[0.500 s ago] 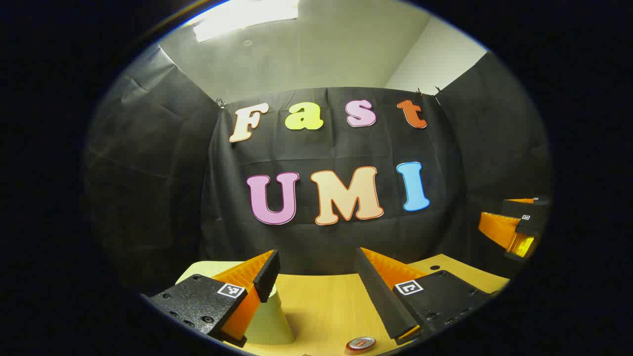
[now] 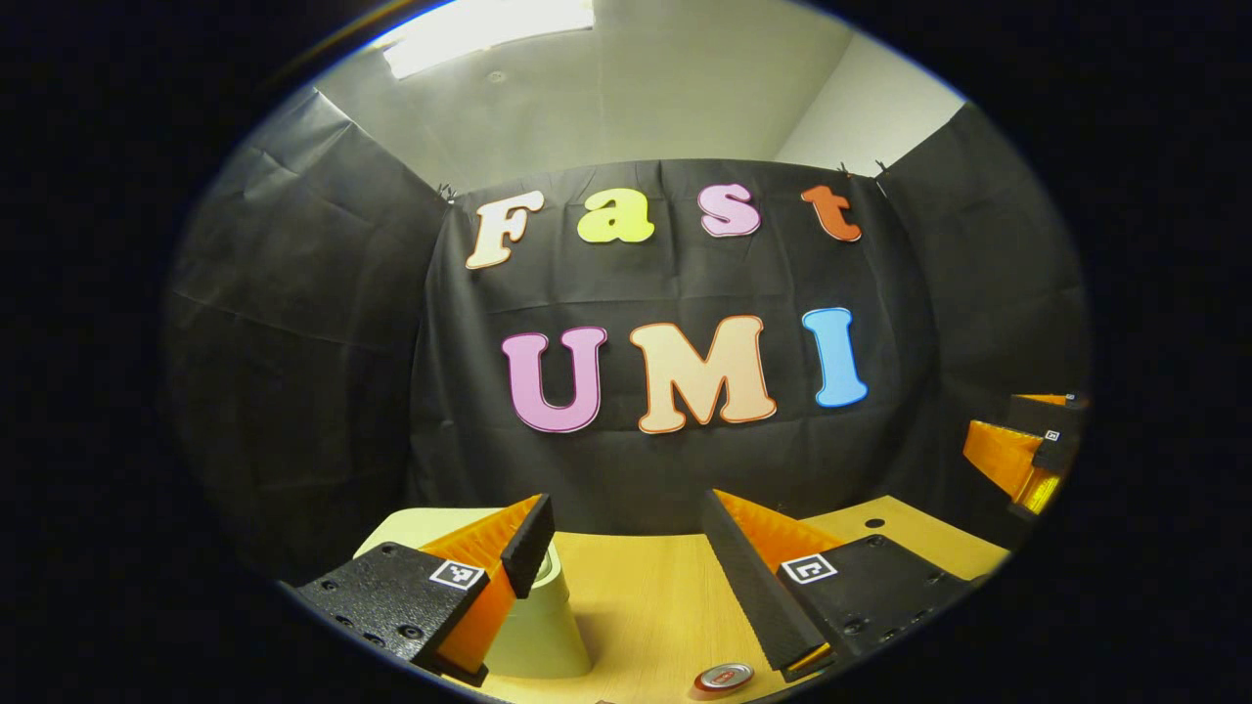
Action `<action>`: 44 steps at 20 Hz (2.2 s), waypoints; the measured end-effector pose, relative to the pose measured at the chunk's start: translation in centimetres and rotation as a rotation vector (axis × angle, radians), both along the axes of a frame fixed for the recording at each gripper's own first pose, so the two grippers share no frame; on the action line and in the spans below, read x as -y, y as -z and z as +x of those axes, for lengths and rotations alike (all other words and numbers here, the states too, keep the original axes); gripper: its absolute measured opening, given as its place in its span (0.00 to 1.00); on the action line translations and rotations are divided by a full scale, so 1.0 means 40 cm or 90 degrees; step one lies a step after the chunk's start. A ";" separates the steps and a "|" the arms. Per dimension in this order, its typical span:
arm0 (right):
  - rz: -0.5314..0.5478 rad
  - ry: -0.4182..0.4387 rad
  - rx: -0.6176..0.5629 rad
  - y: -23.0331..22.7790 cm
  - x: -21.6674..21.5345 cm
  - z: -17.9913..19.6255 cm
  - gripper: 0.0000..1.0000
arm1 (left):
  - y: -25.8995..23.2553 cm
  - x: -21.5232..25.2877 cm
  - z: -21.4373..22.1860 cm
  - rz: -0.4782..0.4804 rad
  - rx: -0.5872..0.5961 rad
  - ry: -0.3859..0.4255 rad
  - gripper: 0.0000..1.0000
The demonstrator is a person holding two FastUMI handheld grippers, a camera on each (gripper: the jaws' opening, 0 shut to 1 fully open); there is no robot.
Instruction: Press the lid of the desktop garbage bin to open it, pick up the crumpled paper on the desktop and throw it into the bin, then pick up the pop can on the desktop and drop it into the bin, and finally close the garbage bin lid.
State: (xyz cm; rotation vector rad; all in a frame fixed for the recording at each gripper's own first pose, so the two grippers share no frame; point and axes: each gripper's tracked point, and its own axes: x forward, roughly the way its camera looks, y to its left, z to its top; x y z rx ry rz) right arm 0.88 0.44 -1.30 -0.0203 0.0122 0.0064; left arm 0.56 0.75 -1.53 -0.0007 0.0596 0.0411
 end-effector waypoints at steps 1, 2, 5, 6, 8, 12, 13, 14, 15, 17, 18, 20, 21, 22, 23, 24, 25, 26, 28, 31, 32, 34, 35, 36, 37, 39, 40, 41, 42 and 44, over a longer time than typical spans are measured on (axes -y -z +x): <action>0.001 0.000 0.000 -0.002 0.000 0.001 0.98 | 0.002 -0.002 0.002 0.000 -0.002 -0.002 0.99; 0.002 0.000 0.001 -0.003 0.000 0.001 0.99 | 0.001 -0.004 0.002 0.000 -0.002 -0.002 0.94; 0.005 0.003 -0.002 0.000 0.005 0.003 0.99 | 0.003 -0.003 0.002 0.002 -0.002 -0.001 0.94; 0.005 0.005 -0.003 0.002 0.005 0.002 0.99 | 0.001 -0.004 0.003 0.003 -0.002 -0.001 0.94; 0.001 0.005 -0.007 0.010 0.004 0.002 0.98 | 0.003 -0.005 0.004 0.005 -0.001 0.000 0.94; -0.004 -0.001 -0.016 0.022 -0.005 0.005 0.99 | 0.002 -0.017 0.001 0.011 0.002 -0.004 0.85; -0.006 -0.003 -0.018 0.027 -0.007 0.005 0.99 | -0.001 -0.025 0.002 0.018 0.004 -0.013 0.75; -0.008 -0.006 -0.021 0.030 -0.011 0.007 0.98 | 0.005 -0.029 0.000 0.023 0.001 -0.014 0.66; -0.010 -0.010 -0.023 0.034 -0.017 0.009 0.99 | 0.007 -0.032 0.000 0.027 -0.002 -0.017 0.56; -0.013 -0.015 -0.023 0.034 -0.024 0.014 0.98 | 0.010 -0.047 -0.001 0.034 -0.007 -0.027 0.42; -0.014 -0.018 -0.024 0.032 -0.029 0.018 0.98 | 0.008 -0.053 0.000 0.033 -0.006 -0.031 0.43; -0.017 -0.024 -0.025 0.035 -0.042 0.022 0.99 | 0.010 -0.070 0.005 0.029 -0.008 -0.042 0.27; -0.019 -0.027 -0.025 0.036 -0.046 0.025 0.98 | 0.012 -0.080 0.008 0.027 -0.008 -0.048 0.18; -0.019 -0.028 -0.025 0.034 -0.051 0.028 0.99 | 0.002 -0.101 0.005 0.024 0.000 -0.063 0.17; -0.018 -0.031 -0.024 0.034 -0.057 0.032 0.99 | -0.001 -0.123 0.011 0.018 0.005 -0.077 0.14; -0.018 -0.032 -0.023 0.031 -0.063 0.035 0.98 | 0.002 -0.149 0.004 0.013 0.005 -0.101 0.00; -0.018 -0.035 -0.022 0.031 -0.069 0.039 0.99 | 0.006 -0.175 0.008 0.007 0.003 -0.119 0.00; -0.019 -0.037 -0.021 0.029 -0.076 0.042 0.99 | 0.016 -0.188 0.008 0.003 -0.001 -0.127 0.00; -0.022 -0.044 -0.018 0.027 -0.089 0.046 0.99 | 0.040 -0.223 0.011 0.008 -0.014 -0.139 0.00; -0.026 -0.049 -0.020 0.034 -0.106 0.055 0.99 | 0.085 -0.272 0.023 0.014 -0.042 -0.158 0.00; -0.027 -0.050 -0.022 0.038 -0.112 0.057 0.99 | 0.100 -0.287 0.026 0.013 -0.049 -0.163 0.00; -0.030 -0.050 -0.028 0.047 -0.119 0.059 0.99 | 0.132 -0.314 0.024 0.014 -0.065 -0.176 0.00; -0.032 -0.050 -0.033 0.054 -0.120 0.060 0.99 | 0.147 -0.326 0.023 0.011 -0.073 -0.180 0.00; -0.035 -0.048 -0.037 0.059 -0.120 0.060 0.98 | 0.166 -0.337 0.029 0.006 -0.082 -0.183 0.00; -0.037 -0.046 -0.042 0.067 -0.119 0.059 0.98 | 0.180 -0.343 0.030 -0.003 -0.092 -0.184 0.00; -0.042 -0.041 -0.048 0.076 -0.120 0.059 0.98 | 0.216 -0.367 0.034 -0.020 -0.109 -0.194 0.00; -0.047 -0.038 -0.051 0.080 -0.119 0.060 0.98 | 0.237 -0.378 0.032 -0.021 -0.119 -0.198 0.00; -0.052 -0.036 -0.055 0.086 -0.119 0.060 0.98 | 0.258 -0.386 0.029 -0.020 -0.132 -0.204 0.00; -0.055 -0.035 -0.057 0.089 -0.120 0.059 0.98 | 0.278 -0.386 0.016 -0.022 -0.148 -0.206 0.00; -0.057 -0.038 -0.061 0.093 -0.128 0.059 0.98 | 0.267 -0.383 0.027 -0.019 -0.121 -0.201 0.00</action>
